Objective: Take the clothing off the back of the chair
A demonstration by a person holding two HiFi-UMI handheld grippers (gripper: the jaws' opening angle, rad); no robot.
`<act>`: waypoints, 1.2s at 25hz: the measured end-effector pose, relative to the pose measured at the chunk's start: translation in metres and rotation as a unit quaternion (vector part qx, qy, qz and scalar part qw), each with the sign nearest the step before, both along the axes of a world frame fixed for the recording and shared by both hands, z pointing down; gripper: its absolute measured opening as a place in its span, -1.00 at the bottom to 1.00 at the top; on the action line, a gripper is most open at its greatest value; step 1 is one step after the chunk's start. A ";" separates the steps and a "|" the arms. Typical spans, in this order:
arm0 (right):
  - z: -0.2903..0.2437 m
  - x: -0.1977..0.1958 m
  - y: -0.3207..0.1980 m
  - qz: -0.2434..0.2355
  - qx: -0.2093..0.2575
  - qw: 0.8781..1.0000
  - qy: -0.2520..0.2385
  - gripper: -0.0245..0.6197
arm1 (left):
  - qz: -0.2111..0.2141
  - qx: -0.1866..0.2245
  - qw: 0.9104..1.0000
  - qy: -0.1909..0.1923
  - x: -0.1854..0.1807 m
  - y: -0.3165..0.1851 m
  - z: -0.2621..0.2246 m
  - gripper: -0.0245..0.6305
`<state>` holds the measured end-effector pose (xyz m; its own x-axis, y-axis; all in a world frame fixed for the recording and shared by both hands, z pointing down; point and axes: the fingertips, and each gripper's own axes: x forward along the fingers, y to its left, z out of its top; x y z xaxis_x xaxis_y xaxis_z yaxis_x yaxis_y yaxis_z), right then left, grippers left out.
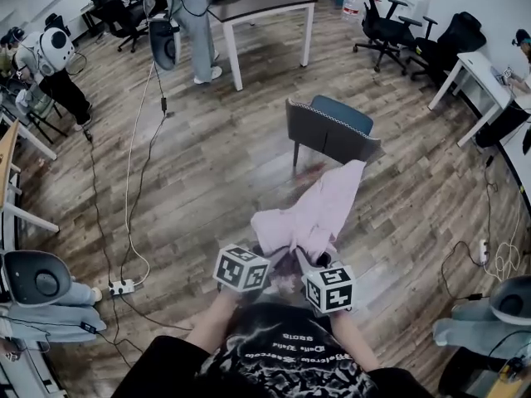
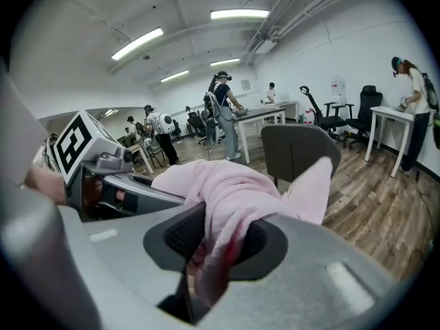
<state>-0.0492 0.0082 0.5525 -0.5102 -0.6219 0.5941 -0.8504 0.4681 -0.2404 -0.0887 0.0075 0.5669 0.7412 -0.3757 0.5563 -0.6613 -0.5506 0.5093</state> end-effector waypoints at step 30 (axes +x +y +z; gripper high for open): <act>-0.051 0.023 -0.020 0.064 0.098 0.993 0.028 -0.64 | -0.020 0.117 0.993 0.008 0.021 -0.024 -0.053 -0.73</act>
